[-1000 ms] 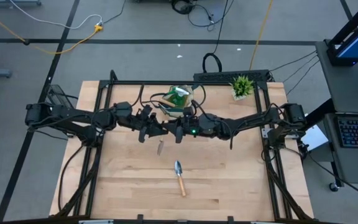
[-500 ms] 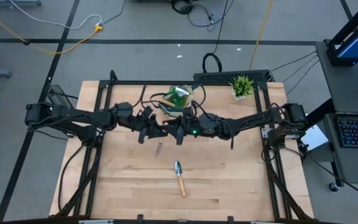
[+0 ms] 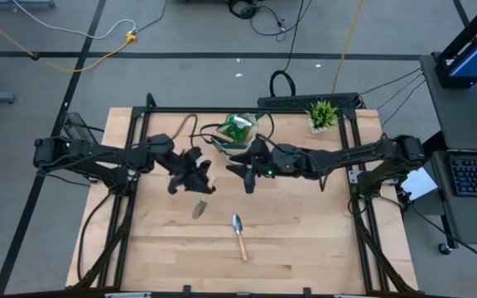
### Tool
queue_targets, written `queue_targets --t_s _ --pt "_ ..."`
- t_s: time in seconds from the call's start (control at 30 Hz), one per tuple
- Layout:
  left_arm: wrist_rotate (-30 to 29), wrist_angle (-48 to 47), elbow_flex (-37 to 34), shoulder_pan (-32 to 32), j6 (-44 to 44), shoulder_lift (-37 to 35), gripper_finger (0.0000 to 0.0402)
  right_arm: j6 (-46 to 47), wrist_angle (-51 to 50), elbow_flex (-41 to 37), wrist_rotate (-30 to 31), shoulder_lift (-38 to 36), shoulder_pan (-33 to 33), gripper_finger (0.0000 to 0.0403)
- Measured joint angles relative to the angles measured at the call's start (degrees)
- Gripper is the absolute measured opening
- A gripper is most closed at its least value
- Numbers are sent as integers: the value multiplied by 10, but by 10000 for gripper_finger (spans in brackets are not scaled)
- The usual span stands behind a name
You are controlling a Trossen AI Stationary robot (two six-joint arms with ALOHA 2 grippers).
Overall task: Pick & Place Garden tools in Gardening bag
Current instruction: Put the right brown trowel into the gardening bag
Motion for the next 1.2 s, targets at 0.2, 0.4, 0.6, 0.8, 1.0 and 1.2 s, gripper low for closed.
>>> queue_targets --t_s 0.2,0.4,0.6,0.8,1.0,1.2 --pt "23 183 0 9 -62 0 70 -39 -106 -1 0 -29 0 159" --pt "-28 288 0 25 -90 -1 70 -39 -218 -1 0 -43 3 155" --pt "-129 277 2 48 -46 0 70 -25 -309 -1 0 -43 7 155" --pt "-213 162 70 63 87 0 70 -30 -374 -1 0 -43 22 150" --pt "-343 -102 187 68 288 9 70 -61 -428 -1 -1 -43 40 139" --pt "-390 -97 224 108 343 61 70 -93 -477 -1 -1 -71 45 131"
